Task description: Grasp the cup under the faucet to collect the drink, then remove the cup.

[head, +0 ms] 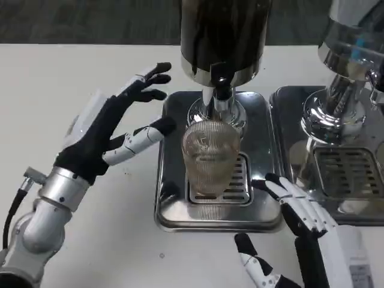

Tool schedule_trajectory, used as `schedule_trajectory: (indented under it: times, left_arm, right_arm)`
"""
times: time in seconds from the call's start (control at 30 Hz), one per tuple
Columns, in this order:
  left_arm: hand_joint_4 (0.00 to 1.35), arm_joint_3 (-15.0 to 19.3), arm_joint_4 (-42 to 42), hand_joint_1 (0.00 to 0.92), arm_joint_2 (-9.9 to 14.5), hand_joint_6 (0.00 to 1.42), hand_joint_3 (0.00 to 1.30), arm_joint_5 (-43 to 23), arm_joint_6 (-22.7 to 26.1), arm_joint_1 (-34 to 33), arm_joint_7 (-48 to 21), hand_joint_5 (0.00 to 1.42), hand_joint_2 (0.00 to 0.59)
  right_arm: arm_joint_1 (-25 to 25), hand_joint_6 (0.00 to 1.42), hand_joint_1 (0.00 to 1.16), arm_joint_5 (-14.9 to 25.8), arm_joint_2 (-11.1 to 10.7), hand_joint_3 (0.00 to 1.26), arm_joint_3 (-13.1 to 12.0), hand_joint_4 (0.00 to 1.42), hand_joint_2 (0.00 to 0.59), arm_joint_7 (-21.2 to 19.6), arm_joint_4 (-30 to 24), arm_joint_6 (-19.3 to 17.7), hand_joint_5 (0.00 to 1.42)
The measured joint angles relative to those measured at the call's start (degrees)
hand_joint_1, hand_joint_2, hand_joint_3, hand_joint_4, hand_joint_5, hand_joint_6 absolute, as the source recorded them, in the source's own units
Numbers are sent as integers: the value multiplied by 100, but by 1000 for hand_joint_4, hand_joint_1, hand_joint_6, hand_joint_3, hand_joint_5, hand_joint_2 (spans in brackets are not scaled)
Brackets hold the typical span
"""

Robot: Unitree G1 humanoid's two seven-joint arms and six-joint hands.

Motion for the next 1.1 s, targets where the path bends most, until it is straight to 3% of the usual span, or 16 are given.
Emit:
schedule_trajectory:
  times: [0.23,0.4,0.5,0.53,0.63,0.7,0.93,1.1]
  left_arm:
    - [360,372,-936,0,243,367,338,-1562,-225,356,-1343,407,103]
    - [414,575,-1676,0,356,373,375,-2858,135,361,-2585,445,109]
    - [426,723,-2017,0,365,340,383,-3576,717,307,-3383,444,105]
    - [415,812,-2139,0,370,327,384,-3870,1108,212,-3795,442,102]
    - [385,909,-2277,0,388,311,379,-4228,1780,-15,-4389,420,100]
    - [342,1028,-2320,0,392,290,359,-4469,2499,-232,-4912,380,97]
    - [172,1193,-2327,0,289,164,231,-4686,3994,-612,-5844,234,90]
    - [113,1214,-2327,0,82,126,187,-4667,4592,-849,-6215,181,91]
  right_arm:
    - [-85,321,487,34,2,295,3,197,360,0,122,-12,224]
    - [-130,321,483,71,11,295,2,197,362,-1,160,-25,225]
    - [-139,321,481,96,12,295,1,197,363,-1,180,-34,225]
    - [-149,321,481,115,14,295,1,197,363,-1,204,-49,225]
    - [-175,324,479,128,18,295,-4,197,363,-1,246,-67,225]
    - [-216,325,478,171,25,295,-11,197,363,-1,272,-94,225]
    - [-255,327,477,229,105,295,-22,197,364,-40,373,-111,232]
    - [-243,327,476,233,135,295,-23,197,364,-107,405,-114,234]
